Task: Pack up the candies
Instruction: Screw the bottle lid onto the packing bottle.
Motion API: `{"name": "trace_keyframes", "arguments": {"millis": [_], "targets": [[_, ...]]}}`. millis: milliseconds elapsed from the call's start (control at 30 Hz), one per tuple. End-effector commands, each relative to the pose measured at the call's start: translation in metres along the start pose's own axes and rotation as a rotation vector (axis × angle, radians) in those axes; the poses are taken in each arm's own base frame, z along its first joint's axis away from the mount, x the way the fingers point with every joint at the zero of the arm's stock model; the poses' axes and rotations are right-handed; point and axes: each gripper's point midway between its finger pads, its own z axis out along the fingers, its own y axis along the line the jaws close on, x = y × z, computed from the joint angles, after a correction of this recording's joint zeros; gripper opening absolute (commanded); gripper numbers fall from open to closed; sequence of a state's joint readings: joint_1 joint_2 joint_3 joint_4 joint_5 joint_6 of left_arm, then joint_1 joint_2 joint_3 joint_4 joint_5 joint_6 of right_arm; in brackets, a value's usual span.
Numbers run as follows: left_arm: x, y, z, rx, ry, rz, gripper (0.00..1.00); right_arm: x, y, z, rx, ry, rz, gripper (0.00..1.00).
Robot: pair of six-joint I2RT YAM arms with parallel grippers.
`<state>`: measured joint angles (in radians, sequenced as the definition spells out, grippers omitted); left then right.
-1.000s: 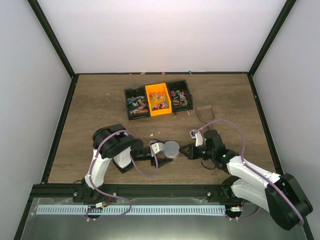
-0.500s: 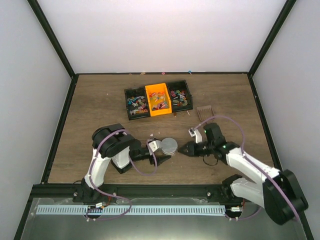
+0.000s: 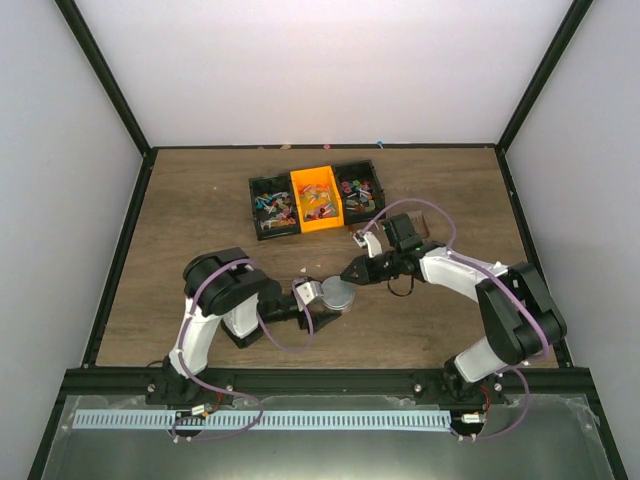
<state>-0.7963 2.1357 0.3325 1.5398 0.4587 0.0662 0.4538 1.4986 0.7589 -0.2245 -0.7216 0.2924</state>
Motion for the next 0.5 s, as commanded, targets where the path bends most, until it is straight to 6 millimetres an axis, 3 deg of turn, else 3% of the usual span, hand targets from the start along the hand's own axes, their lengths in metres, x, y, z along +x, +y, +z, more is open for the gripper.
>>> {"name": "trace_keyframes", "arguments": {"millis": [0, 267, 467], "targets": [[0.029, -0.006, -0.01, 0.009, 0.089, -0.114, 0.85, -0.009, -0.002, 0.004, 0.007, -0.004, -0.05, 0.2], [0.029, -0.003, -0.009, -0.006, 0.086, -0.123, 0.85, 0.009, 0.0, 0.015, -0.025, 0.018, -0.014, 0.13], [0.026, 0.003, -0.008, -0.036, 0.077, -0.131, 0.85, 0.033, 0.002, 0.015, -0.052, 0.039, 0.041, 0.09]]}}
